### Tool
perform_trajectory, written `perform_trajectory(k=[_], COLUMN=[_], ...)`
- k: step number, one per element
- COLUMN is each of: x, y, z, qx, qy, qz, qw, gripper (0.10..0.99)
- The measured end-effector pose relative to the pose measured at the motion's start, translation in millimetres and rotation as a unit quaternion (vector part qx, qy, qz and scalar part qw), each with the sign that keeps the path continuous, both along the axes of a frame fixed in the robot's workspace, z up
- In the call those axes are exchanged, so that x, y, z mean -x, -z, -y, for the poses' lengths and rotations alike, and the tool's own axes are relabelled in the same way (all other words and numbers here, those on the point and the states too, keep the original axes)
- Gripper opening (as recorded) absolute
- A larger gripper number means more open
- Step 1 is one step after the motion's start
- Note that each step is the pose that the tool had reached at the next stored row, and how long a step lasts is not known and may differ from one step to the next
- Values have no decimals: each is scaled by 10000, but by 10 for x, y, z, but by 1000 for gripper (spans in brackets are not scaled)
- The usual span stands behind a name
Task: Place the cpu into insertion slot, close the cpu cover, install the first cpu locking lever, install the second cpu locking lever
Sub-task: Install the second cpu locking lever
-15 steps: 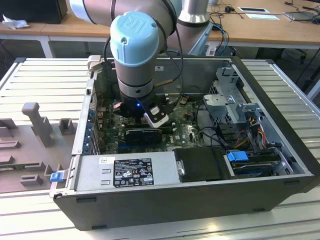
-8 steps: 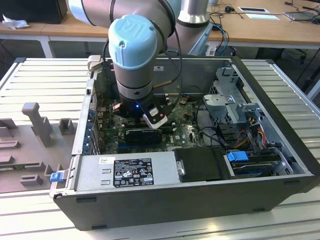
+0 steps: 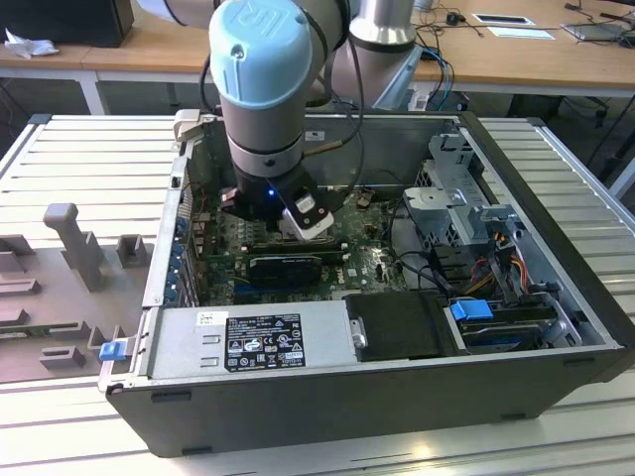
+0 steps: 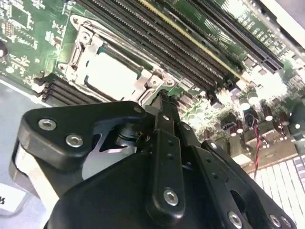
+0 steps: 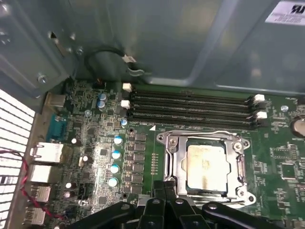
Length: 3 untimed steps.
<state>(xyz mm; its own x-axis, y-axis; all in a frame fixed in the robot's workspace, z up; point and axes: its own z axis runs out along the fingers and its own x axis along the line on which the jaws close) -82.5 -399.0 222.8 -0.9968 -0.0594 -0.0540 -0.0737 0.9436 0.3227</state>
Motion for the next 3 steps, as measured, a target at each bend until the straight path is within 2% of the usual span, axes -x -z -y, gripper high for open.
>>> perform_trajectory(k=[2, 3], x=[-1, -1], y=[-53, -56], z=[0, -1], qx=[0, -2], qy=[0, -1], qz=[0, 1], qw=[10000, 10000], gripper=[106, 106])
